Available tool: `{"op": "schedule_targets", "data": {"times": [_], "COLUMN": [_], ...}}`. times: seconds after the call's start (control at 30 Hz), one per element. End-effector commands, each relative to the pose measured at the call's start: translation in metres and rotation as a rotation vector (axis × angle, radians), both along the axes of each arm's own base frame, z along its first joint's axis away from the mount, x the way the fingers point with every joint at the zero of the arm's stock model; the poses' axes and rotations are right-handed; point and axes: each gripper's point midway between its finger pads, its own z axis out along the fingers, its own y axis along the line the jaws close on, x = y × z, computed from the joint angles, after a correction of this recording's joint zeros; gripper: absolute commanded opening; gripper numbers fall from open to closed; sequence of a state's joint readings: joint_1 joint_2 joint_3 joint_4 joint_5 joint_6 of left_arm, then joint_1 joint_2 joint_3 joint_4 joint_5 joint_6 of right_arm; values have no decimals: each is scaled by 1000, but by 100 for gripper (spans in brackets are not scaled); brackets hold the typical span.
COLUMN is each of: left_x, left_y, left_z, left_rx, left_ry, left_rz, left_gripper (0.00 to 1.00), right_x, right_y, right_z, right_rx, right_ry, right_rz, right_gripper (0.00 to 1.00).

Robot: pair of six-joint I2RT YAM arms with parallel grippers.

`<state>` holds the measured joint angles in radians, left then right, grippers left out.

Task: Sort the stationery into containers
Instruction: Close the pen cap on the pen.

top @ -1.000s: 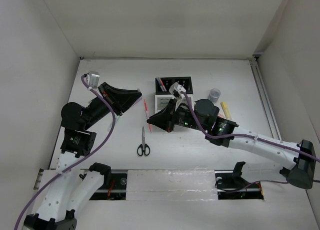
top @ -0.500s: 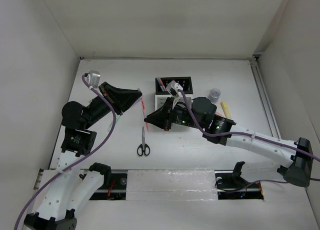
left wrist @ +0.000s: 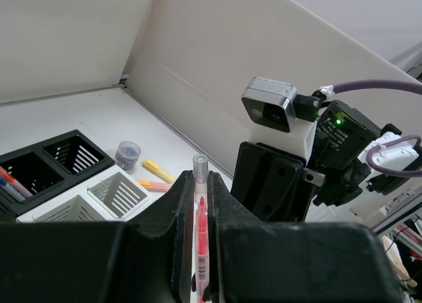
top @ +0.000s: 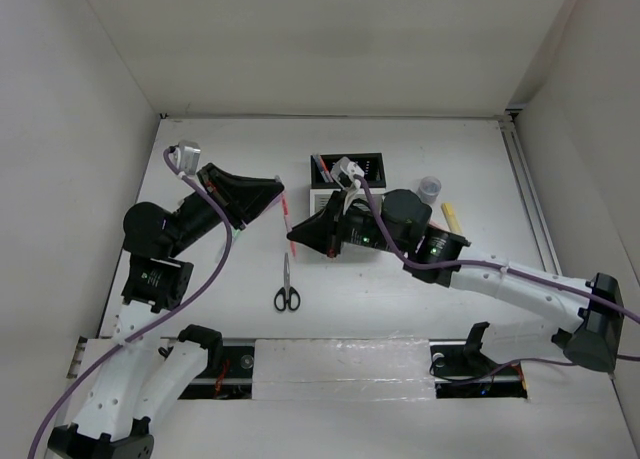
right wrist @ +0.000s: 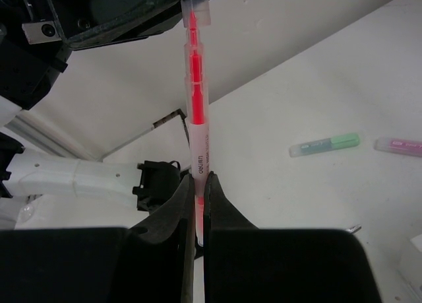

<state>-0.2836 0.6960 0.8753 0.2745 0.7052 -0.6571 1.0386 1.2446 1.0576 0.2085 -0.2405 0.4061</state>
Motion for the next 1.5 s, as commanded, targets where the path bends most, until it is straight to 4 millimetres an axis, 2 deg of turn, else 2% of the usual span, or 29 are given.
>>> {"op": "schedule_targets", "data": {"times": [0.0,0.37,0.47,0.5,0.53,0.63,0.67,0.8,0.93,0.97,1.07,1.33,1.37,1.47], "left_x": [-4,-1,-2,2,-4,0,0,0,-2,-4,-5,-4,-4,-4], "left_y": [-1,-3,-9,-13,-15,-17,-16,-14,-13,-12,-13,-10,-10,-10], "left_z": [7,-6,-11,-18,-16,-24,-24,-39,-48,-46,-50,-51,-51,-51], "left_rx": [10,55,65,81,86,102,107,127,144,141,127,115,115,115], "left_ry": [-57,-38,-25,-6,-10,17,9,35,64,54,65,67,67,67], "left_rz": [-16,-24,-51,-58,-88,-87,-85,-70,-71,-70,-74,-48,-48,-48], "left_gripper": [0,0,0,0,0,0,0,0,0,0,0,0,0,0], "right_x": [7,17,12,12,10,9,6,1,-5,-5,3,12,18,17], "right_y": [-4,-11,-10,-8,-8,-8,-11,-19,-29,-29,-34,-32,-30,-30], "right_z": [44,50,59,59,59,64,74,86,110,110,130,158,153,164], "right_rx": [95,96,107,107,106,113,132,152,195,198,243,327,321,356], "right_ry": [-80,-100,-109,-110,-111,-117,-130,-144,-162,-153,-129,-37,-17,-2], "right_rz": [-13,-11,13,22,31,40,40,40,31,32,-2,-15,-24,-14], "right_gripper": [0,0,0,0,0,0,0,0,0,0,0,0,0,0]}}
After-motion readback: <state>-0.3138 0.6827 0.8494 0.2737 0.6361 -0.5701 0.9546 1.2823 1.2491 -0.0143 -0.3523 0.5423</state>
